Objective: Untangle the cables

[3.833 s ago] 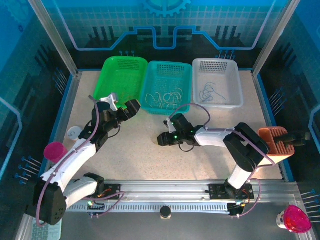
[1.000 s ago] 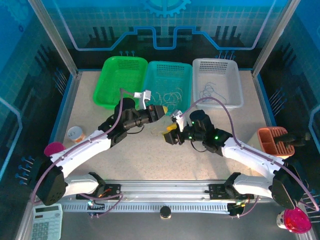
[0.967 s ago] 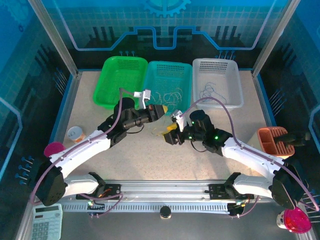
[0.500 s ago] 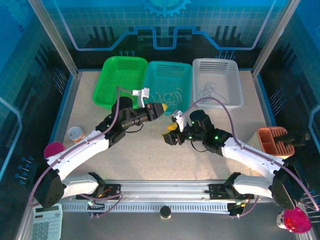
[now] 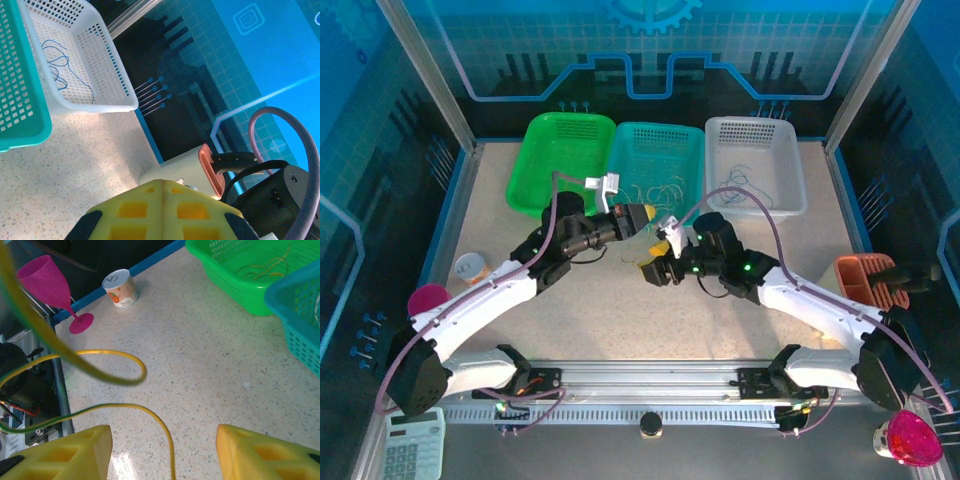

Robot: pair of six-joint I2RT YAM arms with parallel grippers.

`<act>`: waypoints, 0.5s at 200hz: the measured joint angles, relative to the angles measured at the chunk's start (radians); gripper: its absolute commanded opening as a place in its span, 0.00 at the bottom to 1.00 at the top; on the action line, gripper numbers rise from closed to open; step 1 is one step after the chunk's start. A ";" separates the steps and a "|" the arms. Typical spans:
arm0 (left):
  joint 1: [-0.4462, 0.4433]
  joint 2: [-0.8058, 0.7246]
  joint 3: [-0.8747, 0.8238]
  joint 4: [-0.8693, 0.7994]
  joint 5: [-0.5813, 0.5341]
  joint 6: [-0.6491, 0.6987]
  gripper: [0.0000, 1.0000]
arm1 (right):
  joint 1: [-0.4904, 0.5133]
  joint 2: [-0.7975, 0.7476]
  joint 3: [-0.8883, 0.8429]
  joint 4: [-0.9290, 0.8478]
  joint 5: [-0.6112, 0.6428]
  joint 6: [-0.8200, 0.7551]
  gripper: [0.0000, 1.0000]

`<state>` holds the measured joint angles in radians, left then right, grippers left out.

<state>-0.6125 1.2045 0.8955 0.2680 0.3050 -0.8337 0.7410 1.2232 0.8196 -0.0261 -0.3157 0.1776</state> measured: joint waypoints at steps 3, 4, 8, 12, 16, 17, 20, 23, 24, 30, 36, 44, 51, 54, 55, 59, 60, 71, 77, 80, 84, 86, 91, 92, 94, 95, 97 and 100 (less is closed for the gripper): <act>0.000 0.000 0.001 0.000 0.000 0.000 0.00 | 0.002 0.005 0.003 0.000 -0.002 -0.002 0.55; 0.000 0.000 0.001 0.000 0.000 0.000 0.00 | 0.003 0.006 0.004 0.000 -0.002 -0.003 0.55; 0.000 0.000 0.002 0.000 0.000 0.000 0.00 | 0.006 0.012 0.007 0.000 -0.004 -0.003 0.54; 0.000 0.000 0.002 0.000 0.000 0.000 0.00 | 0.010 0.017 0.010 0.000 -0.004 -0.004 0.52; 0.000 0.000 0.004 -0.001 0.000 0.000 0.00 | 0.013 0.021 0.011 0.000 -0.005 -0.005 0.50; 0.000 0.000 0.004 -0.001 0.000 0.000 0.00 | 0.015 0.023 0.011 0.000 -0.006 -0.007 0.50; 0.000 0.000 0.004 -0.001 0.000 0.000 0.00 | 0.018 0.025 0.012 0.000 -0.006 -0.006 0.48; 0.000 0.000 0.005 -0.001 0.000 0.000 0.00 | 0.021 0.028 0.013 0.000 -0.007 -0.010 0.46; 0.000 0.000 0.005 -0.001 0.000 0.000 0.00 | 0.021 0.029 0.013 0.000 -0.007 -0.011 0.45; 0.000 0.000 0.006 0.000 0.000 0.000 0.00 | 0.027 0.033 0.013 0.000 -0.008 -0.016 0.40; 0.000 0.000 0.009 0.000 0.000 0.000 0.00 | 0.033 0.037 0.013 0.000 -0.008 -0.018 0.33; 0.000 0.000 0.014 0.000 0.000 0.001 0.00 | 0.041 0.043 0.013 0.000 -0.009 -0.017 0.25; 0.000 0.000 0.018 -0.001 0.000 0.001 0.00 | 0.047 0.047 0.013 0.001 -0.010 -0.015 0.18; 0.000 0.000 0.020 0.000 0.000 0.001 0.00 | 0.049 0.048 0.013 0.000 -0.010 -0.013 0.15; 0.000 0.000 0.021 0.000 0.000 0.001 0.00 | 0.050 0.049 0.013 0.000 -0.011 -0.016 0.14; 0.000 0.000 0.025 -0.002 0.000 0.001 0.00 | 0.053 0.050 0.013 0.002 -0.010 -0.012 0.11; 0.000 0.000 0.026 -0.002 0.000 0.001 0.00 | 0.053 0.051 0.013 0.001 -0.010 -0.009 0.10; 0.000 0.000 0.034 -0.001 0.000 0.001 0.00 | 0.060 0.054 0.013 0.005 -0.011 -0.013 0.04; 0.000 0.000 0.039 -0.001 -0.001 0.001 0.00 | 0.063 0.054 0.012 0.005 -0.010 -0.012 0.00; 0.000 0.000 0.041 -0.001 -0.001 0.001 0.00 | 0.064 0.054 0.011 0.005 -0.009 -0.003 0.00; 0.000 0.000 0.045 -0.001 -0.001 0.001 0.00 | 0.065 0.054 0.011 0.006 -0.008 -0.008 0.00; 0.000 0.000 0.046 -0.002 -0.001 0.001 0.00 | 0.066 0.054 0.010 0.008 -0.008 -0.002 0.00; 0.000 0.000 0.050 -0.001 -0.001 0.002 0.00 | 0.066 0.054 0.005 0.013 -0.006 -0.002 0.00; 0.000 0.000 0.050 -0.002 -0.001 0.002 0.00 | 0.066 0.053 0.005 0.013 -0.006 -0.002 0.00; 0.000 0.000 0.052 -0.002 0.000 0.002 0.00 | 0.067 0.053 0.003 0.015 -0.006 -0.003 0.00; 0.000 0.000 0.053 -0.001 0.000 0.002 0.00 | 0.067 0.053 0.002 0.015 -0.006 -0.002 0.00; 0.000 0.000 0.054 -0.001 -0.001 0.002 0.00 | 0.068 0.052 0.000 0.016 -0.005 -0.002 0.00; 0.000 0.000 0.058 -0.002 -0.001 0.002 0.00 | 0.068 0.051 -0.004 0.018 -0.002 -0.002 0.00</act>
<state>-0.6128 1.2049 0.9531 0.2657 0.3042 -0.8322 0.8089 1.2743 0.8154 -0.0078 -0.3180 0.1753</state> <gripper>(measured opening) 0.052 0.058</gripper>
